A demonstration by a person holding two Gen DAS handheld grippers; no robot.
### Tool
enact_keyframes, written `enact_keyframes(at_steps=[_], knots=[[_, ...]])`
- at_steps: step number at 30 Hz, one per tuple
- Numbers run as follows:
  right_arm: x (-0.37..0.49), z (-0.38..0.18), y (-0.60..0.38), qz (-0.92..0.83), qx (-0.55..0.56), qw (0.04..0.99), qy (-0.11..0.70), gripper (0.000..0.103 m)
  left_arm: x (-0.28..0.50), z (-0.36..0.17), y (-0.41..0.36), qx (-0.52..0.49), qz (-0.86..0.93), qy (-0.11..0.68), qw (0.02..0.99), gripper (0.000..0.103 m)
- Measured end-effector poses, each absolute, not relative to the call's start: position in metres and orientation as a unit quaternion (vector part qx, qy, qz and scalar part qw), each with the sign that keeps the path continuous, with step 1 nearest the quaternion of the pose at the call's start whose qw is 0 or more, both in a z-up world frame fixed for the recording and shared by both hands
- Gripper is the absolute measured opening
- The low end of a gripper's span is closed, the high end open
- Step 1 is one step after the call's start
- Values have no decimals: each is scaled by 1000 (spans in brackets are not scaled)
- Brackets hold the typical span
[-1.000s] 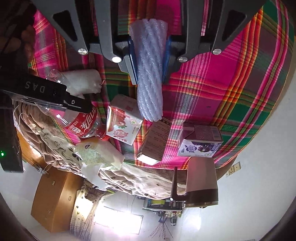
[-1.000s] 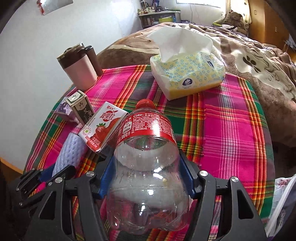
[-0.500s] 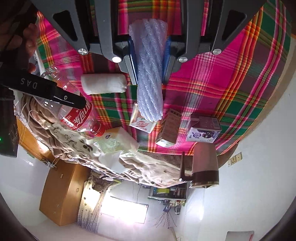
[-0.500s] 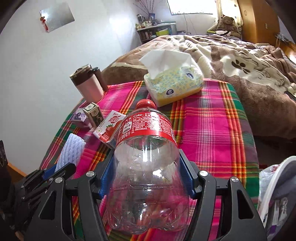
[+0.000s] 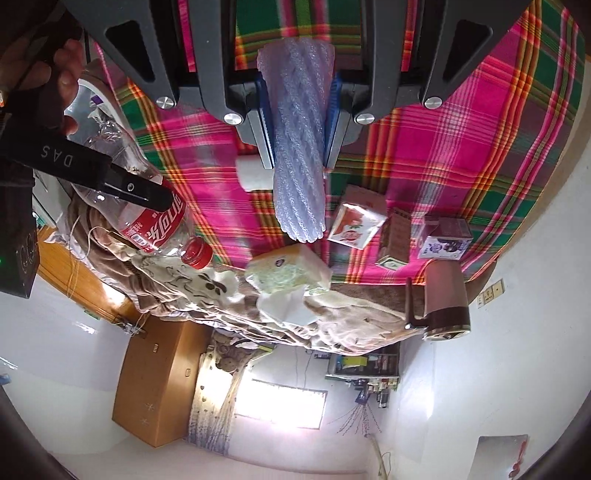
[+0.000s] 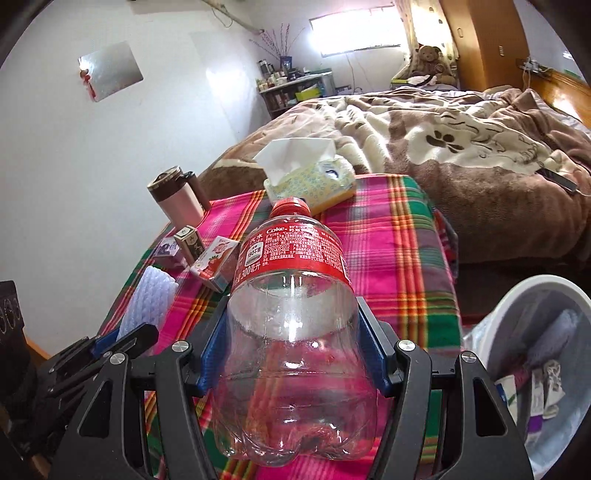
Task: Collect trash
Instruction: 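Carry the bottle and foam net over the wastebasket and open both grippers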
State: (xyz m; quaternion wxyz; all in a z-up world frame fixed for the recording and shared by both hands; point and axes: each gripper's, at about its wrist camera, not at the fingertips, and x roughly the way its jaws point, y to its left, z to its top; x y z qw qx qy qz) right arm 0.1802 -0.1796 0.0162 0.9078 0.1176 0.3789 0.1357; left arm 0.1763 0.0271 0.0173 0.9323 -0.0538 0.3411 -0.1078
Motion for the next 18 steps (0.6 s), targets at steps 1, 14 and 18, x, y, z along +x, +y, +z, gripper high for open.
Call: enact_keyframes(at_steps=[1,14,18], knots=[[176,17,-185,131,121,909,376,64,174,19,23,-52,-111,338,933,25],[135,23,-245,77,132,925,347,64,148,30,-37,-33,-161,320,933,25],[123,21,-262,58,136,928,343,64,141,31,-58,-23,-175,317,932,25]])
